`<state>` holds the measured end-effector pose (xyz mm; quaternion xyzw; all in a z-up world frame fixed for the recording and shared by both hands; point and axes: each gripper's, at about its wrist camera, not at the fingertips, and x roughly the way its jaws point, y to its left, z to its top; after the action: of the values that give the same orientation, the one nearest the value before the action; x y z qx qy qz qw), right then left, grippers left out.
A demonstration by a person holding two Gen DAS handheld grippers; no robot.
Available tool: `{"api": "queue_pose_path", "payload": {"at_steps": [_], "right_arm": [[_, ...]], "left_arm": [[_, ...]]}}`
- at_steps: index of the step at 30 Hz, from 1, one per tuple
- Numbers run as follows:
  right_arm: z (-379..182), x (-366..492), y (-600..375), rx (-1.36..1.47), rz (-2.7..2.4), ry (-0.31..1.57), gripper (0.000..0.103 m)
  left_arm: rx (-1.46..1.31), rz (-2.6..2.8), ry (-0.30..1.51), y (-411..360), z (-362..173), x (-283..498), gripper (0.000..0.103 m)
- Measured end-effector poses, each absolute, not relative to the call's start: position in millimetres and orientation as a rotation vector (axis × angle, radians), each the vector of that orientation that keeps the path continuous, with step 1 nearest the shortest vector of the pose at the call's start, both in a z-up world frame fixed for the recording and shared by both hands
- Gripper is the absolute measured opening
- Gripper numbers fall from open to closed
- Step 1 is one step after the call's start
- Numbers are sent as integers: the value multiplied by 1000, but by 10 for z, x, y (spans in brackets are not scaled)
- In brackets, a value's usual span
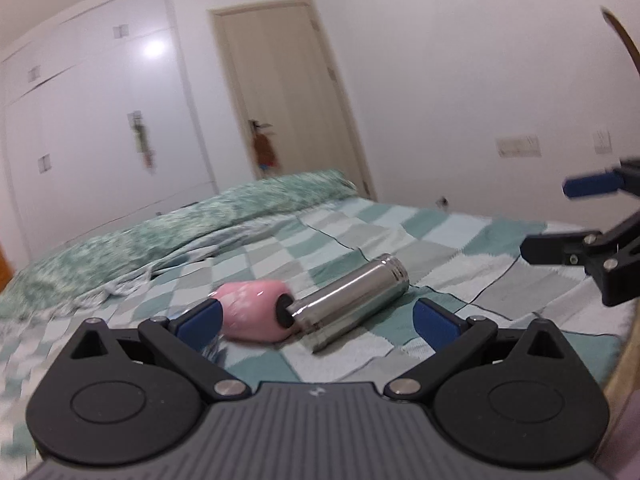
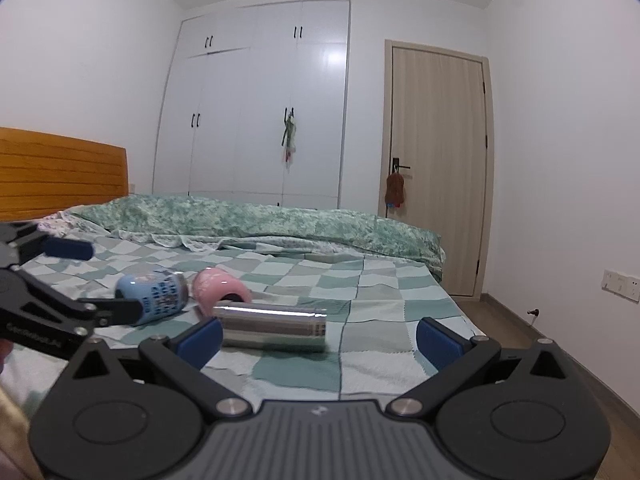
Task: Flip cup upright
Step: 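Move the left tool toward the silver thermos lying on its side, then close the left gripper on the silver thermos body and lift it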
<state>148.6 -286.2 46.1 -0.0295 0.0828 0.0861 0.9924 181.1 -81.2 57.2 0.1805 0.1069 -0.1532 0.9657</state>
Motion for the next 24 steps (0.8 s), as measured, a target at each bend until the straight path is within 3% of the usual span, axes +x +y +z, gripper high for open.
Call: {"api": "queue_pose_path", "payload": {"at_steps": [20,22,24], "right_arm": [[297,2884,-3219,-40,166,345,103],[255,2959,-3250,-36,167,356,103],[228,3017,-3275,-29,177,365,103]], "left_arm": [[834,-553,550,-1669,55,3712,103],[867,-563,572,-1714,-1,3829,100],[898,-579,616,-1752,-76,3969,90]]}}
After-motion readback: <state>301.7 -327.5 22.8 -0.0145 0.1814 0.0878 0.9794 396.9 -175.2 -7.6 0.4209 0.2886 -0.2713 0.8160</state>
